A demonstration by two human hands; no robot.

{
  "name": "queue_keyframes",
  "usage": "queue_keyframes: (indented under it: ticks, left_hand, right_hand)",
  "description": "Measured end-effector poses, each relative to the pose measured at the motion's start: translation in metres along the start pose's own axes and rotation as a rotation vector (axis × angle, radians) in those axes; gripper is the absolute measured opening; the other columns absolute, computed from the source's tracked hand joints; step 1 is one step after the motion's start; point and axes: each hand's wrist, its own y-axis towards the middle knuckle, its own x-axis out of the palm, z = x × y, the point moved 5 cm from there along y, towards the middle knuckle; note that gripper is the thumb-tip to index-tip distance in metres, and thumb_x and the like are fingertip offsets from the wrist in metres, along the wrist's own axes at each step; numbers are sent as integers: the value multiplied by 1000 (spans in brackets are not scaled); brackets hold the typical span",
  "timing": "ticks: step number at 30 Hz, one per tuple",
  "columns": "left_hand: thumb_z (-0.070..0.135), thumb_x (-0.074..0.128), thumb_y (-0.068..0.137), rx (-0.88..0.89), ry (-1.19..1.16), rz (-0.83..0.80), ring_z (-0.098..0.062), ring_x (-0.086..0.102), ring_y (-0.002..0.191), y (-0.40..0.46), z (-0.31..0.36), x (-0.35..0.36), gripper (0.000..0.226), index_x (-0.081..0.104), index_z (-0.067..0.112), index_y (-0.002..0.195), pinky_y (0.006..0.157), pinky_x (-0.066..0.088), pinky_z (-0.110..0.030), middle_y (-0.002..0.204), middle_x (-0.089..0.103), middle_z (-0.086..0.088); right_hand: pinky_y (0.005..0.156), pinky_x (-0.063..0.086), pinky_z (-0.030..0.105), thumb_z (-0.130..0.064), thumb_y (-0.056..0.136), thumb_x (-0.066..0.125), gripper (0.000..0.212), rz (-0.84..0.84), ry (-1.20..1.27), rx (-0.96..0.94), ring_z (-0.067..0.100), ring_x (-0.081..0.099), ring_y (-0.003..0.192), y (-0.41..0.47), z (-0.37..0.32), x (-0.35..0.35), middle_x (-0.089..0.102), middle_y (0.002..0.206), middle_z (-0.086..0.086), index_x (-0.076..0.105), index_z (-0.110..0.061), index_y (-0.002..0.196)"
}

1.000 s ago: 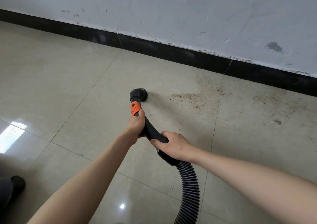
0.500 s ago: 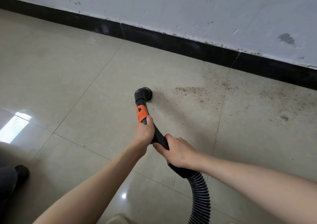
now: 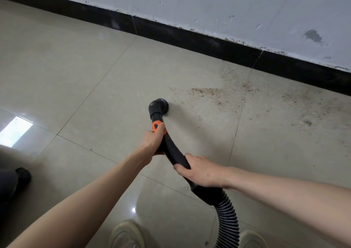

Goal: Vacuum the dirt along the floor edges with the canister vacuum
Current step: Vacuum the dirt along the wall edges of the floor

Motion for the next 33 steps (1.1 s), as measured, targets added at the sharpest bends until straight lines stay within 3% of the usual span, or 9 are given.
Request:
queue_keyframes:
  ticks: [2,4,6,10,13,17,21,26,33]
  left_hand:
    - [35,44,92,-13,18,-15,-22,59,77,-4,-8,3,26,47,11,83,69,56,-36,85,55,-8]
    - [35,43,92,-19,30,-43,-24,58,78,-6,-15,9,25,47,11,84,75,55,-39,85,54,-8]
    - [35,42,93,-19,55,-80,-25,57,78,-9,-18,12,26,47,11,86,71,55,-38,84,53,-9]
    - [36,40,95,-9,45,-165,-23,57,76,-9,-15,20,30,48,7,96,70,54,-38,83,52,-9]
    - [35,39,95,-6,27,-183,-22,56,74,-9,-15,23,29,48,8,93,66,53,-36,81,52,-8]
    - [33,40,93,0,-17,-78,-22,55,74,-4,-11,11,26,48,8,90,75,54,-39,80,51,-7]
    - [31,40,93,23,-77,49,-20,54,70,10,2,-22,23,47,10,88,60,51,-33,79,50,-5]
    - [32,39,93,1,-119,177,-19,54,73,20,2,-60,22,45,12,101,59,50,-32,83,50,-5]
    - [38,39,90,-82,-165,215,-22,56,77,-3,-32,-61,26,46,15,80,82,53,-40,82,53,-7]
  right_hand:
    - [64,42,29,-51,95,41,34,-24,37,23,23,55,82,-4,5,4,59,92,4,45,-18,88]
    - [73,50,31,-53,93,43,38,-51,126,55,25,62,83,-7,11,9,65,92,6,48,-17,81]
    - [77,54,34,-55,94,41,45,-64,226,74,26,65,78,-11,14,14,66,86,9,51,-14,82]
    - [59,50,28,-53,99,36,44,-23,421,90,19,60,56,-17,15,15,64,74,10,46,-13,83]
    - [57,49,30,-55,98,34,45,48,390,64,19,58,52,-14,14,15,61,67,7,43,-14,82]
    - [64,52,34,-58,98,32,47,75,292,16,20,59,52,-1,5,10,62,69,7,43,-15,81]
    - [56,48,30,-55,99,33,45,59,266,-27,22,58,49,27,-25,0,63,65,8,43,-15,81]
    - [55,48,29,-54,99,34,44,24,221,-90,18,57,46,48,-57,-1,59,60,5,44,-16,79]
    - [48,43,22,-55,99,31,49,-73,86,-104,19,53,43,29,-52,18,61,60,9,43,-15,72]
